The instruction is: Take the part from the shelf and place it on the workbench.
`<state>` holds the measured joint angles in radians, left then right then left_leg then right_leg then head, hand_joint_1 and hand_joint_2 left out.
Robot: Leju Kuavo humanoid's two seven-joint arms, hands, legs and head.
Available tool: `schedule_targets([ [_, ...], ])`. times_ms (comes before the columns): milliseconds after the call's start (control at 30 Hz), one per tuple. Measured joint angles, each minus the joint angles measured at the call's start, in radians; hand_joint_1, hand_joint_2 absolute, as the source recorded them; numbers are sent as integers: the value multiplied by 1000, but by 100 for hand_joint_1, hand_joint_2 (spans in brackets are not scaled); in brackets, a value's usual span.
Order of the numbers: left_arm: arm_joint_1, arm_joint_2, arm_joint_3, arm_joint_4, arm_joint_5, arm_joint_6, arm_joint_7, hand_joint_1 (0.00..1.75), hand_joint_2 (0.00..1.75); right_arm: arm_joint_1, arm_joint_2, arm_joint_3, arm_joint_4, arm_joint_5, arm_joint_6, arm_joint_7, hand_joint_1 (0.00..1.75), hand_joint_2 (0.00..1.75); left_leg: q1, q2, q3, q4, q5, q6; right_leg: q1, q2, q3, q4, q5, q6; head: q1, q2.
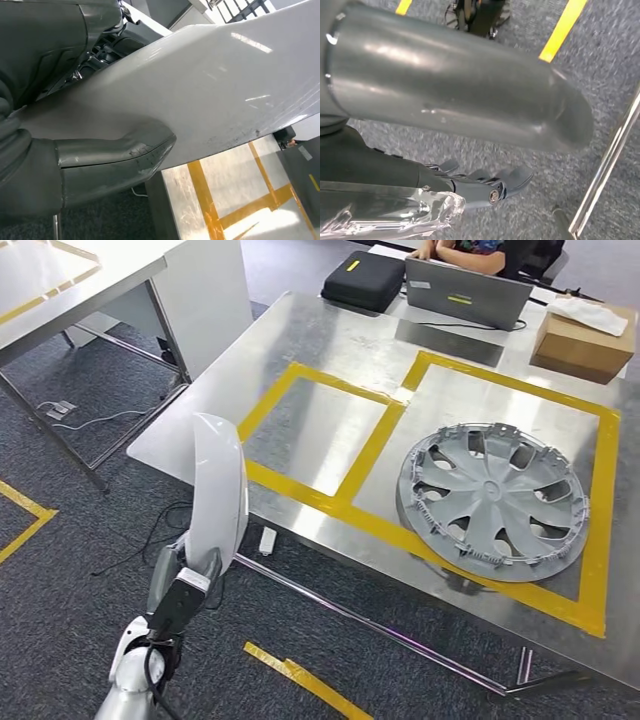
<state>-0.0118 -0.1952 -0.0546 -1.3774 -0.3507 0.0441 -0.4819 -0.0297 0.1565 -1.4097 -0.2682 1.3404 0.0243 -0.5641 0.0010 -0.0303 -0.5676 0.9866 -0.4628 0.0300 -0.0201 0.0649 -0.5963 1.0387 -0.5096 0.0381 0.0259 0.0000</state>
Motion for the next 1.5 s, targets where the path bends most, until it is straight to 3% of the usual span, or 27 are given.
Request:
schedule_targets([
  [67, 1, -2, 1, 0, 1, 0, 0, 175, 175, -5, -1, 0, 1, 0, 0, 0, 0, 0, 0, 20, 5, -6, 0, 4, 2, -44, -54, 105, -55, 7, 4, 0],
  [100, 1, -2, 2, 0, 1, 0, 0, 175, 175, -6, -2, 1, 1, 1, 0, 0, 0, 0, -2, 30, 5, -6, -1, 6, 1, -53, -89, 173, -83, 10, 6, 0],
  [133, 2, -2, 3, 1, 1, 0, 0, 175, 175, -6, -2, 0, 1, 1, 0, 0, 0, 0, -3, 40, 6, -5, -3, 7, 1, -56, -116, 223, -98, 13, 6, 0],
  [167, 2, -2, 4, 1, 1, 0, 0, 175, 175, -4, -3, 0, 1, 1, 0, 1, 0, 0, -4, 48, 7, -5, -4, 7, 1, -57, -127, 241, -93, 15, 6, 0],
  [200, 2, -2, 5, 1, 2, 1, 0, 175, 175, -3, -3, 0, 1, 1, -1, 1, 0, 0, -5, 55, 9, -5, -6, 5, 1, -60, -117, 219, -70, 16, 6, 0],
  [267, 0, -2, 8, 1, 4, 6, 0, 175, 175, -3, -3, 0, 1, 2, -1, 1, 0, 0, -5, 67, 17, -4, -13, -1, 2, -76, -48, 85, -3, 14, 6, 0],
  [333, -5, -2, 13, 1, 5, 15, 1, 175, 175, -5, -4, 0, 1, 4, -2, 0, 0, 0, -10, 76, 21, -1, -19, -10, 5, -88, 12, -21, 28, 4, 5, 0],
  [433, -20, -3, 25, 5, 2, 35, 4, 175, 175, -2, -4, 1, 1, 10, -3, -1, 0, 0, -12, 82, 22, 0, -24, -24, 9, -84, 25, -40, 25, -16, 4, 0],
  [500, -34, -1, 35, 11, -3, 47, 7, 175, 175, -2, -4, 1, 1, 16, -2, -1, 0, 0, -8, 69, 14, 28, -44, -36, 5, -80, 32, -43, 23, -29, 1, 0],
  [567, -49, 2, 50, 24, -6, 56, 13, 175, 175, -7, -4, 2, 1, 20, -1, -1, 0, 0, -4, 48, -36, 134, -95, -47, 2, -75, 40, -45, 19, -38, -3, 0],
  [633, -58, 10, 66, 44, -8, 63, 18, 175, 175, -9, -4, 3, 1, 23, -2, -1, 0, 0, 0, 42, -111, 267, -139, -51, 3, -67, 47, -45, 14, -43, -3, 0],
  [667, -60, 14, 73, 55, -8, 65, 19, 175, 175, -9, -4, 4, 1, 24, -2, -1, 0, 0, 1, 41, -135, 298, -136, -51, 3, -62, 51, -45, 10, -43, -3, 0],
  [700, -62, 18, 79, 64, -8, 67, 19, 175, 175, -8, -4, 5, 1, 26, -2, -1, 0, 0, 1, 40, -140, 290, -111, -49, 3, -57, 57, -45, 6, -42, -3, 0],
  [767, -71, 23, 88, 78, -8, 70, 19, 175, 175, -7, -4, 8, 2, 28, -3, 0, 0, 0, 0, 38, -100, 176, -23, -39, 3, -49, 72, -45, -5, -38, -4, 0],
  [833, -83, 27, 94, 89, -8, 70, 19, 175, 175, -8, -4, 10, 3, 30, -4, 0, 0, 0, -3, 34, -50, 61, 23, -27, 5, -44, 81, -45, -16, -28, -3, 0],
  [867, -88, 27, 97, 94, -8, 70, 19, 175, 175, -9, -4, 10, 4, 31, -4, 0, 0, 0, -5, 32, -38, 32, 24, -22, 5, -43, 82, -46, -19, -23, -3, 0],
  [1000, -100, 31, 104, 109, -8, 71, 18, 175, 175, -7, -5, 15, 5, 34, -5, -1, 0, 0, -2, 31, -16, 5, 7, -3, 6, -48, 75, -18, -21, 0, 0, 0],
  [1067, -107, 31, 107, 116, -8, 71, 18, 175, 175, -11, -5, 17, 6, 35, -5, -1, 0, 0, 0, 31, -1, 1, 0, 6, 5, -54, 19, 79, -55, 5, 3, 0],
  [1133, -111, 30, 109, 124, -8, 71, 18, 175, 175, -12, -6, 18, 6, 35, -5, -1, 0, 0, -2, 31, 7, 1, -10, 10, 6, -56, -69, 210, -100, 8, 4, 0],
  [1167, -111, 30, 110, 128, -8, 71, 18, 175, 175, -10, -7, 18, 6, 35, -5, -1, 0, 0, -3, 31, 13, 1, -17, 10, 6, -56, -101, 245, -109, 9, 3, 0],
  [1200, -111, 30, 111, 132, -8, 71, 18, 175, 175, -8, -7, 18, 7, 35, -5, -1, 0, 0, -4, 31, 22, 1, -24, 10, 6, -56, -116, 245, -97, 9, 4, 0],
  [1233, -111, 30, 113, 135, -8, 71, 18, 175, 175, -6, -8, 18, 7, 35, -5, -1, 0, 0, -4, 31, 34, 1, -33, 8, 6, -57, -111, 204, -63, 8, 4, 0],
  [1300, -112, 30, 114, 140, -8, 71, 18, 175, 175, -5, -8, 18, 7, 36, -5, -1, 0, 0, -5, 31, 62, 2, -53, 2, 7, -61, -70, 72, 24, 4, 4, 0],
  [1333, -114, 31, 115, 142, -8, 71, 18, 175, 175, -5, -8, 19, 7, 36, -5, -1, 0, 0, -6, 32, 71, 3, -62, -3, 9, -65, -52, 20, 45, -1, 4, 0],
  [1367, -115, 31, 116, 144, -8, 71, 18, 175, 175, -5, -8, 19, 7, 36, -5, -1, 0, 0, -7, 32, 75, 2, -70, -9, 11, -67, -39, -9, 53, -7, 3, 0],
  [1500, -120, 31, 118, 148, -8, 71, 17, 175, 175, -3, -8, 21, 7, 36, -5, -1, 0, 0, -8, 32, 76, 37, -79, -30, 10, -64, -7, -23, 42, -36, 2, 0],
])
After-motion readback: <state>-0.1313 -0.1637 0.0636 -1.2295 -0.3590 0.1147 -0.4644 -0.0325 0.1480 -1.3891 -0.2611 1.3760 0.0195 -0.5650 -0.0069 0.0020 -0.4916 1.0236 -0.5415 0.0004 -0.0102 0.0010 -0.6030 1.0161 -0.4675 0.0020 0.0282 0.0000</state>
